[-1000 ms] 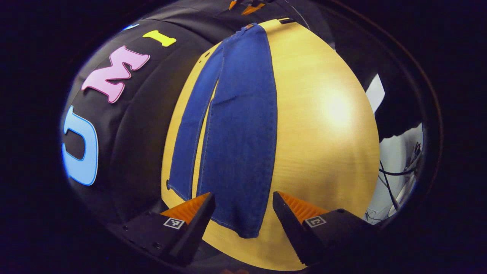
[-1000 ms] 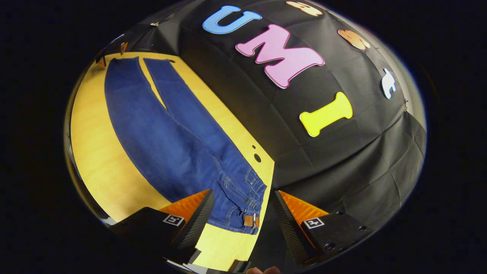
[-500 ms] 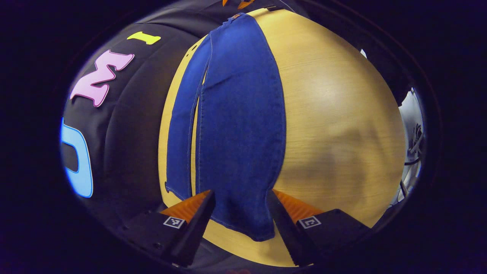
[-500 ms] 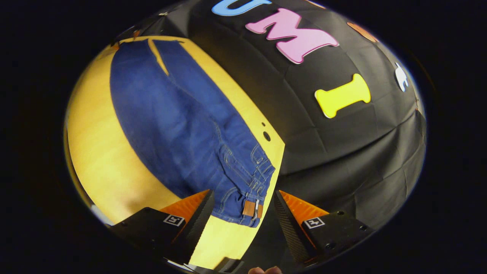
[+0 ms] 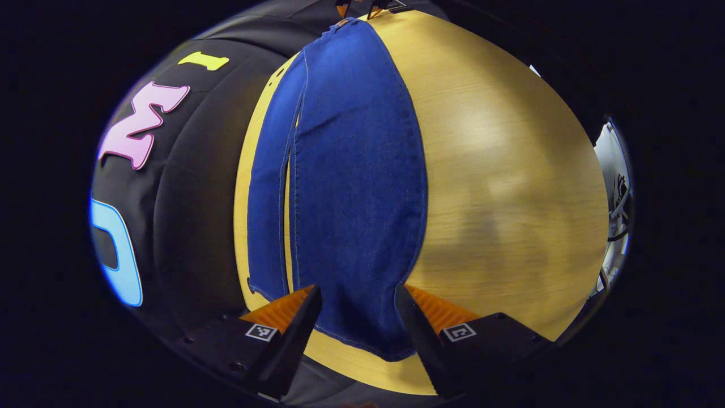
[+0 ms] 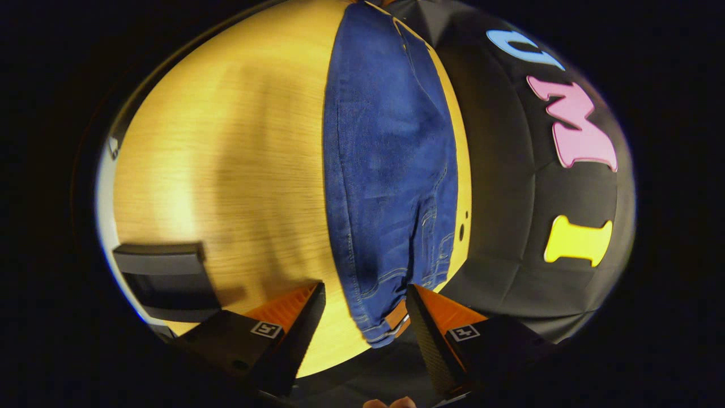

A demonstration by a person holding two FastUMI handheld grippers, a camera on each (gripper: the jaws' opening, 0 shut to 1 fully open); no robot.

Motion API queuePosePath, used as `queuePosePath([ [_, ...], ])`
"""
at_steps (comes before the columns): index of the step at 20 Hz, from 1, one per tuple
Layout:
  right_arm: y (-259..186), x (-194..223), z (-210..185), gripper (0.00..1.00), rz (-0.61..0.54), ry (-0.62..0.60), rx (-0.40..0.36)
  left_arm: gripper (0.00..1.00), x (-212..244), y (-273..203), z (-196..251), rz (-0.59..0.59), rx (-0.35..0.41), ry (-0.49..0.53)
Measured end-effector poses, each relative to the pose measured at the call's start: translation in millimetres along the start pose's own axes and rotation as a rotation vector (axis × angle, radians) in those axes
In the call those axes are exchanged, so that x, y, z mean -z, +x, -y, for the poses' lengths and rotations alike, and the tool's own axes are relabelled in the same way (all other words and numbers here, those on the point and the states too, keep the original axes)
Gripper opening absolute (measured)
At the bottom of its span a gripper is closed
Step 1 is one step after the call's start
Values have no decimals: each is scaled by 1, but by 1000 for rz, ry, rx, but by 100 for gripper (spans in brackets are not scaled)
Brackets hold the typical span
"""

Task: Grasp the waist and the cuffs of the jeans and fold them to make the two legs overlap; first hold the waist and fold one-third of the jeans toward the cuffs, then hold the cuffs and fold the remaining one-third in the same direction to finish folding.

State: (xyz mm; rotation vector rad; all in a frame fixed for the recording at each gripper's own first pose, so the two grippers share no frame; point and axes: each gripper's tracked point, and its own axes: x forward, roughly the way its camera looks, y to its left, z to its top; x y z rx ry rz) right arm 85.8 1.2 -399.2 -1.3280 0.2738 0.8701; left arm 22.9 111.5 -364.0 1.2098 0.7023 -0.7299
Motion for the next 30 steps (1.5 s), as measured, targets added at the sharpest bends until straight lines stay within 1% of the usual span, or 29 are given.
queuePosePath([
  [2, 12, -3, 6, 84, 0, -15, 20, 90, -2, 2, -3, -5, -5, -8],
  [3, 16, -7, 11, 85, 3, -37, 31, 90, -4, 3, -4, -6, -6, -13],
  [4, 23, -7, 8, 80, -1, -45, 15, 90, -3, 5, -8, -6, -5, -17],
  [5, 25, -4, -1, 75, -12, -45, -18, 90, -4, 8, -10, -8, -1, -24],
  [7, 24, -6, -6, 43, -18, -65, -37, 90, -3, 11, -13, -15, 29, -42],
  [8, 25, -4, -8, 32, -26, -65, -43, 87, -1, 12, -11, -19, 55, -54],
  [9, 25, -4, -7, 26, -31, -58, -38, 86, -2, 13, -6, -28, 98, -67],
  [10, 26, -3, -7, 23, -44, -43, -40, 72, -1, 13, -2, -35, 134, -80],
  [11, 25, -3, -6, 23, -56, -23, -46, 68, -1, 14, 4, -41, 155, -83],
  [12, 27, -4, -7, 23, -68, -6, -53, 46, -1, 12, 2, -41, 146, -71],
  [13, 27, -7, -10, 23, -76, 8, -74, 34, -1, 14, 5, -39, 142, -54],
  [14, 30, -5, -10, 27, -79, 8, -73, 22, -2, 15, 3, -29, 128, -37],
  [15, 28, -5, -8, 13, -89, 10, -74, 18, -4, 17, 3, -19, 119, -35],
  [16, 29, -3, -8, 13, -98, 27, -77, 12, -2, 17, 3, -20, 115, -56],
  [17, 29, -3, -8, 13, -110, 59, -81, 11, -2, 18, 3, -12, 125, -89],
  [18, 30, -2, -8, 13, -121, 94, -86, 7, -1, 19, 1, -7, 140, -131],
  [20, 29, -3, -8, 14, -142, 149, -94, 6, -2, 18, 6, -2, 174, -190],
  [21, 27, -4, -8, 14, -150, 161, -96, 6, -4, 17, 6, 1, 184, -201],
  [23, 25, -3, -7, 14, -157, 181, -96, 6, -5, 15, 6, 3, 193, -189],
  [25, 20, -3, -2, 14, -160, 231, -92, 6, -3, 14, 5, -7, 204, -177],
  [27, 16, -2, 8, 14, -162, 283, -61, 6, -3, 11, 6, -18, 223, -219],
  [29, 9, -5, 19, 12, -154, 310, -21, 6, -7, 9, 7, -21, 254, -288],
  [30, 7, -6, 22, 12, -145, 320, -12, 6, -8, 6, 8, -17, 269, -319],
])
